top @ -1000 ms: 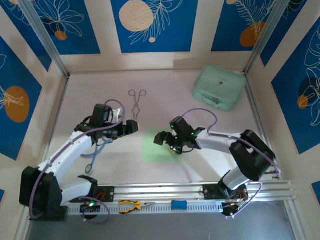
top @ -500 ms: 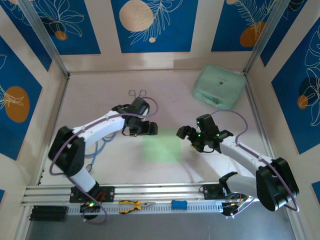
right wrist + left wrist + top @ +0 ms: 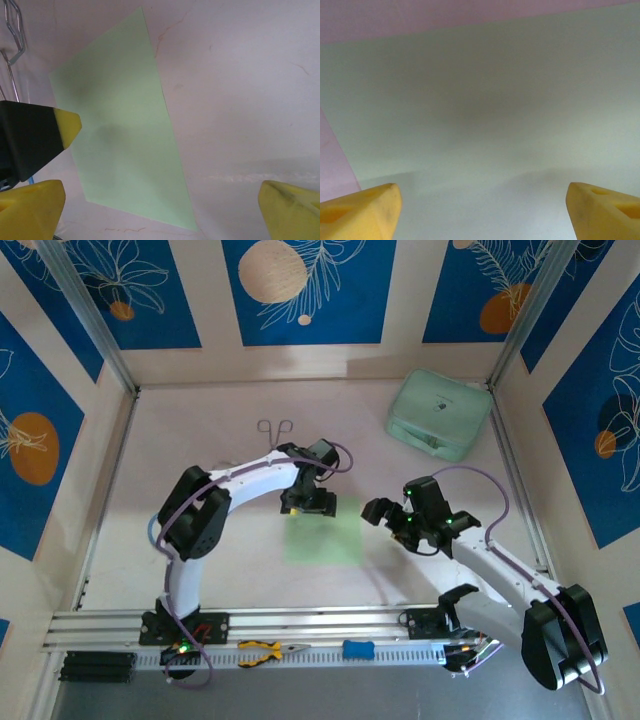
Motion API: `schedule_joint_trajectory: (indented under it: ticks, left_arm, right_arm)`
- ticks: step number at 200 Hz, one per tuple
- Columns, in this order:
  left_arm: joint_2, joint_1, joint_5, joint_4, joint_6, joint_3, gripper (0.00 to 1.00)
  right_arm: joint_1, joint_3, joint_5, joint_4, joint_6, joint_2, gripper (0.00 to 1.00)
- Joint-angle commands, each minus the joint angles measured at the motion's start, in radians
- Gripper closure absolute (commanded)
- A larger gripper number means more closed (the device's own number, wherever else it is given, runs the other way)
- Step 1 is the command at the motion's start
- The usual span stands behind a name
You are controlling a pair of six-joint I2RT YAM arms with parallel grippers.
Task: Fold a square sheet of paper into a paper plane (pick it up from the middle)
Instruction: First fold the square sheet of paper in half at the center of the table.
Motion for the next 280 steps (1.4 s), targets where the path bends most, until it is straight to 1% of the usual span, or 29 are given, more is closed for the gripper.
schedule_joint_trajectory:
  ticks: [1,28,68,115,215,280]
  left_arm:
    - [0.031,-0.034,-0.014,-0.054,-0.043,0.035,0.14]
    - [0.053,-0.051,-0.014,-0.041,-0.076,0.046,0.13]
    - [0.1,-0.075,-0.053,-0.094,-0.112,0.11,0.12]
    - [0.106,-0.083,-0.067,-0.084,-0.174,0.099,0.11]
    - [0.147,-0.098,-0.062,-0.086,-0.2,0.111,0.1]
    - [0.195,-0.101,-0.018,-0.07,-0.204,0.094,0.12]
  right_arm:
    - [-0.01,0.001,-0.02,-0.03,-0.026,-0.006,0.01]
    - [-0.012,-0.009,-0.012,-0.028,-0.015,-0.015,0.01]
    - [-0.013,-0.016,-0.012,-0.033,-0.002,-0.011,0.01]
    - [-0.018,-0.012,-0.026,-0.037,-0.014,0.007,0.01]
    - [-0.02,-0.024,-0.035,-0.037,-0.007,0.002,0.01]
    - [-0.021,-0.028,-0.029,-0.053,-0.001,-0.008,0.01]
